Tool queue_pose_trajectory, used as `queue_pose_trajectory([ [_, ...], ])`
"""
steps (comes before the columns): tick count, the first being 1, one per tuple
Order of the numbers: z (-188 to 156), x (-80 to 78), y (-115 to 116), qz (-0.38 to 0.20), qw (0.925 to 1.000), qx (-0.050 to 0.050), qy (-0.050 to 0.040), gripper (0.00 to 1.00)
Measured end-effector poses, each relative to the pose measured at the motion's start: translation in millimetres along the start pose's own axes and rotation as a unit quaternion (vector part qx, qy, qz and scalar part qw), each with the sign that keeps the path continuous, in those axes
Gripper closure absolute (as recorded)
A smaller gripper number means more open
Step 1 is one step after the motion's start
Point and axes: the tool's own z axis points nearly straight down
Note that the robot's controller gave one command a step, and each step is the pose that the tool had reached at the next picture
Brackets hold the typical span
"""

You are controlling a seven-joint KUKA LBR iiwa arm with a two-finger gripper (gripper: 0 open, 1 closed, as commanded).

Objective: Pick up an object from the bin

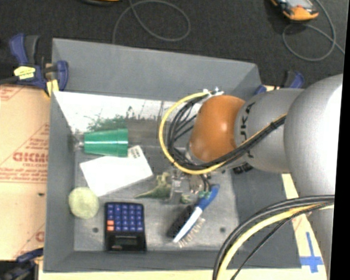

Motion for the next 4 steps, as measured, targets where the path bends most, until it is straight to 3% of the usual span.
queue_pose_trajectory([
  [2,-8,3.5,-2,0.010,0.9999,0.001,0.0054,1.00],
  [3,-30,4.8,-2,0.008,0.9999,0.001,0.0087,1.00],
  [4,-53,2.3,-2,0.008,1.0000,0.001,0.0042,1.00],
])
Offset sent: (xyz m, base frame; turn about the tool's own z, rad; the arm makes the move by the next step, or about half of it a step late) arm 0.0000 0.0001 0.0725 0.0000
